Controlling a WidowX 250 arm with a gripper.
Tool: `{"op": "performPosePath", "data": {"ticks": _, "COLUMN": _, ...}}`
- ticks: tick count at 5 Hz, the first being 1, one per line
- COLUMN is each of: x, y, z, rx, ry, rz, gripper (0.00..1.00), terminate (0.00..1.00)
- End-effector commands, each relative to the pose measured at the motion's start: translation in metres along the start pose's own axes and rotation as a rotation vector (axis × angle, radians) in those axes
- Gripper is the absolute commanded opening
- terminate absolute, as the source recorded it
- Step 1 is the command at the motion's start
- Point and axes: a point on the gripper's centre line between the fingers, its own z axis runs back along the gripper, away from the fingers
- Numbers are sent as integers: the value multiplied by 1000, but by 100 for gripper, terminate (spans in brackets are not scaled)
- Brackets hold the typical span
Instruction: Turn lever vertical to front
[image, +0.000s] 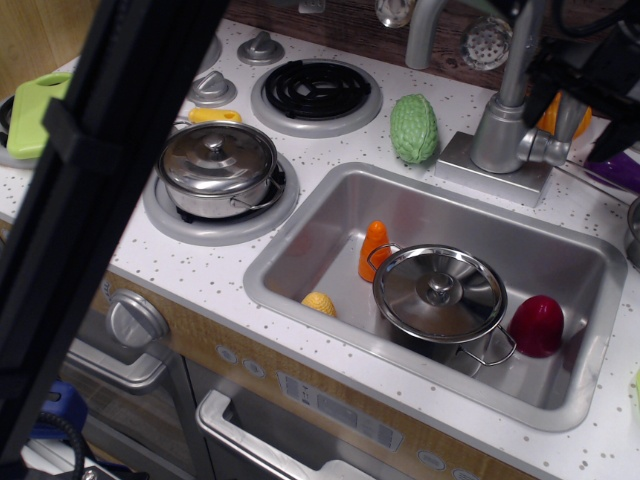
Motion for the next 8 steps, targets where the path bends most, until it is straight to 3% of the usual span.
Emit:
{"op": "performPosePath", "data": {"ticks": 1, "x": 33, "y": 10, "z": 41, "rx": -15, "ry": -166, "rz": 35, "gripper": 100, "terminate": 0}}
{"op": "performPosePath", "data": {"ticks": 4, "x": 50, "y": 21, "z": 18, "rx": -55, "ry": -199, "rz": 45, "gripper": 100, "terminate": 0}}
{"op": "performPosePath", "data": {"ticks": 5, "x": 48, "y": 21, "z": 12, "rx": -57, "ry": -199, "rz": 67, "gripper": 0, "terminate": 0}}
{"op": "performPosePath", "data": {"ticks": 8, "x": 20, "y": 6, "z": 14, "rx": -80, "ry": -149, "rz": 138, "gripper": 0, "terminate": 0}}
